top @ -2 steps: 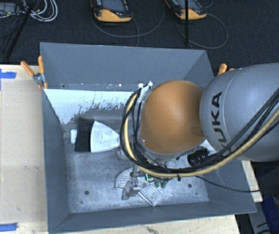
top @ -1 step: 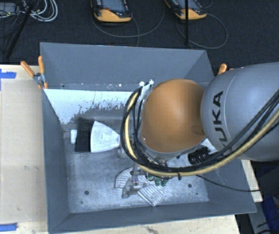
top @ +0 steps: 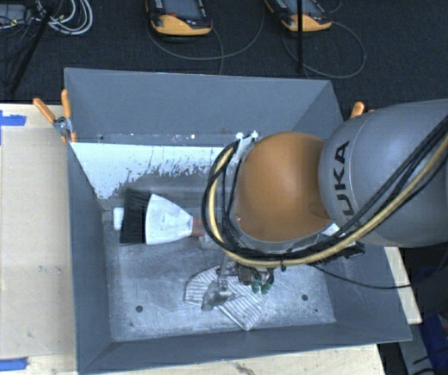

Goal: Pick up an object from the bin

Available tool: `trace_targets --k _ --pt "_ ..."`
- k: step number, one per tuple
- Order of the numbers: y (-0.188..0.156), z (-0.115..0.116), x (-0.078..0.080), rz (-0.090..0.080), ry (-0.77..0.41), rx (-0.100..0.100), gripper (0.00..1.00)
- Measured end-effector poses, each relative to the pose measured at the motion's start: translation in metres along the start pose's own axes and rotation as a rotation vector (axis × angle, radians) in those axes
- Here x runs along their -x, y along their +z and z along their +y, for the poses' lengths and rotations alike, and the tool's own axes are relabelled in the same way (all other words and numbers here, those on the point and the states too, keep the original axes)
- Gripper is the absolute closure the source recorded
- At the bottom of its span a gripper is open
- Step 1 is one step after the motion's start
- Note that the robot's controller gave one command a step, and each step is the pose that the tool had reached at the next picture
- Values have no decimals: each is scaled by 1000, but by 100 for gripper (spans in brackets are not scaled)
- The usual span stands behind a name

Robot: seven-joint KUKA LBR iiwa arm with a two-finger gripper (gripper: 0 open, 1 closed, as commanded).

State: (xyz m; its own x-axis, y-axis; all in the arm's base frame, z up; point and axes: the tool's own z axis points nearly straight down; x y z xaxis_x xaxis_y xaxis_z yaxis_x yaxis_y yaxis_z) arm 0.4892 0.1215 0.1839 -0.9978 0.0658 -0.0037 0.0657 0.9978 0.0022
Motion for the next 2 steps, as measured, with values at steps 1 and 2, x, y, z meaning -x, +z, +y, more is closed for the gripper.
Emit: trace_targets --k 1,2 --pt "34 -12 0 7 -34 -4 0" --pt "110 -18 21 20 -263 -3 100"
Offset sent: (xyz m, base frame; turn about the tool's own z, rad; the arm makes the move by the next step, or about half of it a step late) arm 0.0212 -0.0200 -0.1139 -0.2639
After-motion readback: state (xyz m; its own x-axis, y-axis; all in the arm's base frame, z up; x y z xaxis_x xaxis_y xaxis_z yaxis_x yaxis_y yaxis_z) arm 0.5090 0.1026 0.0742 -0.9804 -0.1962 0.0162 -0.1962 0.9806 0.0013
